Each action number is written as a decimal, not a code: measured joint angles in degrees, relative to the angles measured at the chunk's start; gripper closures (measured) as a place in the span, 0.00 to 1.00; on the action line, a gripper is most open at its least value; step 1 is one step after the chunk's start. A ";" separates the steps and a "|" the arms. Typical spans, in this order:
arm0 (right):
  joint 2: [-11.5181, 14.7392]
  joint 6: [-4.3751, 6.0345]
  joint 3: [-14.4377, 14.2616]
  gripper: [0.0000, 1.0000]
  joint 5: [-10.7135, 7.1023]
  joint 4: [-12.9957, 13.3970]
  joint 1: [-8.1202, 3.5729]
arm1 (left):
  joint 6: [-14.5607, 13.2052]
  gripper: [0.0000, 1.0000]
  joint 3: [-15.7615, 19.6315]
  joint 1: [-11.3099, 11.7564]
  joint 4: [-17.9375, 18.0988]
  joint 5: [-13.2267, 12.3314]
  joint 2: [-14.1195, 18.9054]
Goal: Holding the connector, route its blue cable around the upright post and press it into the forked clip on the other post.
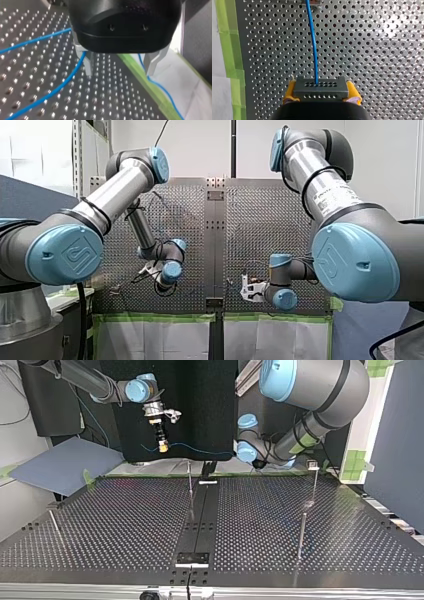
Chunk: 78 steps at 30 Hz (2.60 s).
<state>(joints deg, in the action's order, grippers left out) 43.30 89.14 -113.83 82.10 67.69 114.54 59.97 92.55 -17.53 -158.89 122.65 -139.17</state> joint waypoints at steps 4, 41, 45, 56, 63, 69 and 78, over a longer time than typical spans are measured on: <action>0.00 0.00 -0.01 1.00 0.00 0.00 -0.01 | 2.15 0.02 -0.01 -0.11 -1.27 -2.16 -0.05; 0.00 0.36 0.02 1.00 0.00 0.70 -0.45 | 20.84 0.02 0.07 -1.60 2.05 -17.63 0.00; 0.00 0.44 0.03 1.00 0.00 0.82 -0.67 | 22.80 0.02 0.08 -2.25 2.49 -19.38 0.01; 0.00 0.82 0.04 1.00 0.00 1.28 -1.66 | 27.92 0.02 1.91 -2.87 2.69 -21.41 0.01; 0.00 0.87 0.04 1.00 0.00 1.30 -1.89 | 31.62 0.02 2.16 -2.60 3.73 -20.39 0.37; 0.00 0.87 0.04 1.00 0.00 1.23 -1.91 | 35.12 0.02 2.17 -2.46 4.94 -17.49 1.36; 0.00 0.86 0.04 1.00 -0.04 1.27 -1.90 | 39.71 0.02 3.51 -2.66 5.85 -13.99 3.78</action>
<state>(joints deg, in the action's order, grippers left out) 43.30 90.00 -113.79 82.06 68.96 112.63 99.68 96.05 -20.19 -153.03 108.66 -135.40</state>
